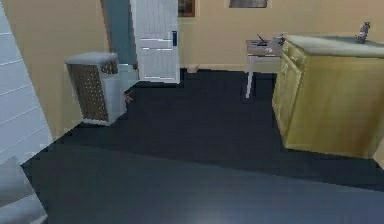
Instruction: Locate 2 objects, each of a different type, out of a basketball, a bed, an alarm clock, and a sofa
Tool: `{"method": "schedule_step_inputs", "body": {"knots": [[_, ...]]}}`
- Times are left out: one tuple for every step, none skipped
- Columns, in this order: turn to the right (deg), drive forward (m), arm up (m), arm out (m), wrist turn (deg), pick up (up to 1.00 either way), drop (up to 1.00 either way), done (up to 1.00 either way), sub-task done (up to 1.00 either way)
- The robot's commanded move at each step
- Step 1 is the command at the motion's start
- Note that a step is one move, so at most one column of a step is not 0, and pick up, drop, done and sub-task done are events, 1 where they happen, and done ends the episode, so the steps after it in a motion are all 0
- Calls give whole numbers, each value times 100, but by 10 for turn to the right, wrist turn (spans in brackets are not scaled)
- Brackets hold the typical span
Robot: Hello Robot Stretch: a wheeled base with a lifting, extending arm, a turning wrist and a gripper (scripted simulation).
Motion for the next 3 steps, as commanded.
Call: {"method": "schedule_step_inputs", "body": {"knots": [[0, 20, 0, 0, 0, 0, 0, 0, 0], [-90, 0, 0, 0, 0, 0, 0, 0, 0], [0, 100, 0, 0, 0, 0, 0, 0, 0]]}}
